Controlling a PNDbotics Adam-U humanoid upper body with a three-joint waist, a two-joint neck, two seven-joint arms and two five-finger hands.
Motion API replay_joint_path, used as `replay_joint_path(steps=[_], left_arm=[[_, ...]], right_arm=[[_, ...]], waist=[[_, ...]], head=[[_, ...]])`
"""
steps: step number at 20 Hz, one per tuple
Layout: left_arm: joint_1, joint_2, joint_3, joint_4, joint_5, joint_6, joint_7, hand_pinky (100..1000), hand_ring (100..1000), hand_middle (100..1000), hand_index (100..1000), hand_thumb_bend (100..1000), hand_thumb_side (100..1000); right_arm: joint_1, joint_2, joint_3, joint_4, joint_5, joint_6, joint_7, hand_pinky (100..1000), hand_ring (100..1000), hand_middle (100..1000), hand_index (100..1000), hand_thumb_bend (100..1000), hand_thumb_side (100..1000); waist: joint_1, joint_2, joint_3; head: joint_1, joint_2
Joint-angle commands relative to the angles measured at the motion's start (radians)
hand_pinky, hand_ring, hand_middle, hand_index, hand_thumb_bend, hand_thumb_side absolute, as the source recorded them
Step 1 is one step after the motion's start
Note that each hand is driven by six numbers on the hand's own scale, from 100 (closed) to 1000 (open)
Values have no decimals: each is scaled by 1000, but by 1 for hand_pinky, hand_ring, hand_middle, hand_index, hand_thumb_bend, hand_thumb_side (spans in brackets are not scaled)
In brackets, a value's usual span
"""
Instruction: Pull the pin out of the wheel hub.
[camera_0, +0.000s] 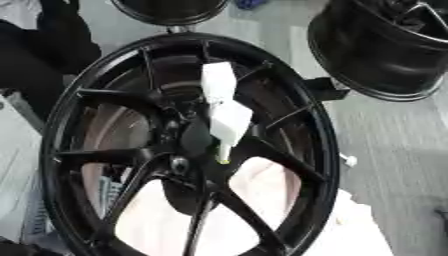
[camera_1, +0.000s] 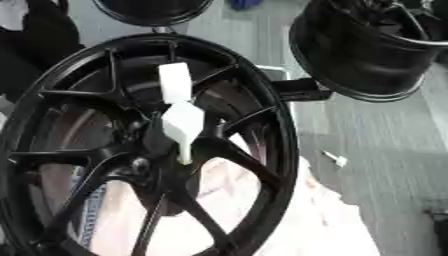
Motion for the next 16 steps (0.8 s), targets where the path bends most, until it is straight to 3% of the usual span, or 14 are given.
replay_joint_path(steps=[1, 8, 12, 16], left_arm=[[-9, 21, -4, -17, 4, 1, -7, 655, 532, 546, 715, 223, 340], [-4, 30, -8, -17, 2, 3, -11, 655, 531, 546, 715, 224, 341], [3, 37, -7, -17, 0, 5, -10, 655, 531, 547, 715, 223, 341], [14, 54, -11, -17, -2, 8, -13, 654, 530, 546, 714, 220, 339]], right_arm=[[-61, -56, 58, -11, -13, -5, 94, 968, 813, 744, 821, 100, 223], [-243, -5, 213, -1, -11, 6, 278, 976, 836, 772, 834, 100, 263], [-367, 67, 296, 68, 30, -7, 413, 979, 857, 797, 849, 100, 344], [-465, 146, 357, 150, 72, -38, 490, 971, 857, 797, 847, 100, 402]], waist=[[2, -24, 2], [-11, -33, 4], [-18, -38, -2], [-19, -42, -10]], head=[[-12, -7], [-27, -5], [-25, -1], [-15, -3]])
